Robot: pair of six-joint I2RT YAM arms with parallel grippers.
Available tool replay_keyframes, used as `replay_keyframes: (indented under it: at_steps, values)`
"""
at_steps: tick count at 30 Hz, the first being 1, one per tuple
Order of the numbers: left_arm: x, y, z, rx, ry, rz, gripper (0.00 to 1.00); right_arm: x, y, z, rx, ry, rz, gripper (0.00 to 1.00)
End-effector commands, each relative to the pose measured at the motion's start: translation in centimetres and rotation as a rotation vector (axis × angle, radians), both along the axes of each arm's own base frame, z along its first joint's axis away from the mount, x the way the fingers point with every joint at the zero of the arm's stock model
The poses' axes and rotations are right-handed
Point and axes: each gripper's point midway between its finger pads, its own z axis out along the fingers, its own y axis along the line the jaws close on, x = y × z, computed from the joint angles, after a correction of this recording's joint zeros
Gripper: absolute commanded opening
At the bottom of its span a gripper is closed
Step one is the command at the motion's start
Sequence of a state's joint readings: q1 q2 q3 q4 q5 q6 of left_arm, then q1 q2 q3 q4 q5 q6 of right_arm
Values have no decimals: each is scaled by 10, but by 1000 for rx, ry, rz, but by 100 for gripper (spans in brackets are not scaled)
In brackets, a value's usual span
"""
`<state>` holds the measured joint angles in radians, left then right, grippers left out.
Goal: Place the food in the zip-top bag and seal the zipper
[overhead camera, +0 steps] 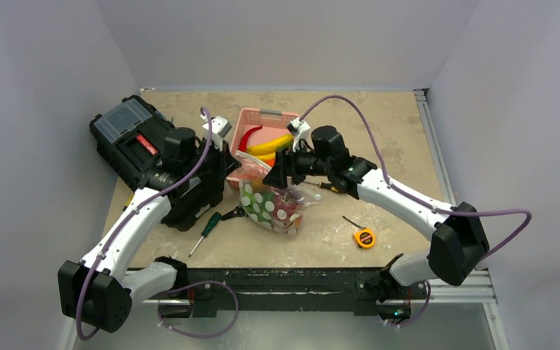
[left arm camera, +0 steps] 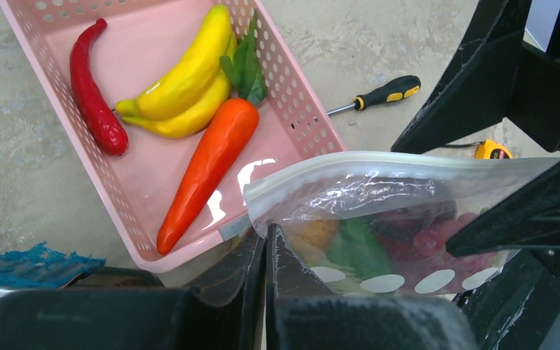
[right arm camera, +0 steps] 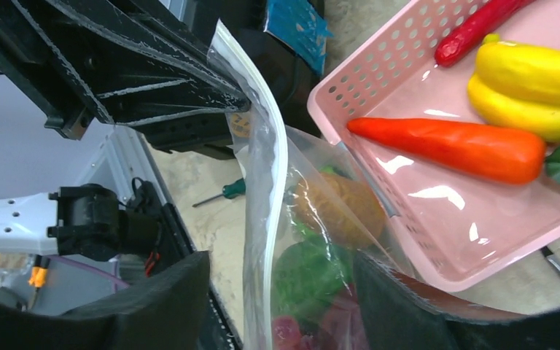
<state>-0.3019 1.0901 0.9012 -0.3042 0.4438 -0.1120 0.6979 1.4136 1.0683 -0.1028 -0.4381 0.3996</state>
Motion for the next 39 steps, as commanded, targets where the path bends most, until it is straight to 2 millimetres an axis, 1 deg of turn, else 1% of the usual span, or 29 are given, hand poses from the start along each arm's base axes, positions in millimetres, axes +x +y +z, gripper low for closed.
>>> replay_keyframes:
  at_steps: [1,3,4,5,7,11,12,14,18,21,22,23,25,26,28,31,34,36,39]
  values:
    - [6,-4,25,-36,-68,-17,0,8,12,31,88,-54,-4,62]
    - [5,-4,26,-34,-68,-20,0,10,13,29,89,-50,-15,50]
    - [5,-4,26,-33,-68,-18,0,10,13,29,91,-46,-17,43]
    - [5,-4,27,-33,-69,-19,0,11,14,29,92,-43,-20,39]
    - [5,-3,28,-33,-71,-16,0,11,14,28,93,-40,-23,28]
    - [6,-1,30,-26,-76,-6,0,9,12,28,94,-37,-25,2]
    - [6,0,30,-21,-75,0,0,9,12,28,95,-39,-24,0]
    - [5,2,33,-16,-86,2,8,5,11,31,102,-40,-13,0]
    - [5,4,39,-21,-113,18,33,0,6,43,123,-65,-19,0]
    - [4,6,44,-31,-141,32,43,-3,-1,51,136,-84,-42,0]
    - [4,7,46,-33,-153,35,50,-4,-4,55,142,-91,-52,0]
    - [4,8,47,-34,-164,40,63,-5,-7,58,147,-98,-62,0]
    - [4,11,52,-35,-192,63,84,-6,-12,64,157,-113,-84,0]
    - [4,14,54,-35,-209,75,87,-7,-15,67,160,-118,-95,0]
    - [3,20,61,-36,-247,110,92,-9,-23,72,156,-127,-120,0]
    - [2,32,69,-33,-307,177,94,-10,-37,83,154,-150,-177,0]
    - [0,47,80,-31,-375,251,95,-11,-57,100,153,-197,-256,0]
    - [-1,56,84,-20,-403,299,95,-11,-72,113,152,-233,-306,0]
    - [-5,61,88,-2,-434,327,96,-9,-95,132,137,-287,-394,0]
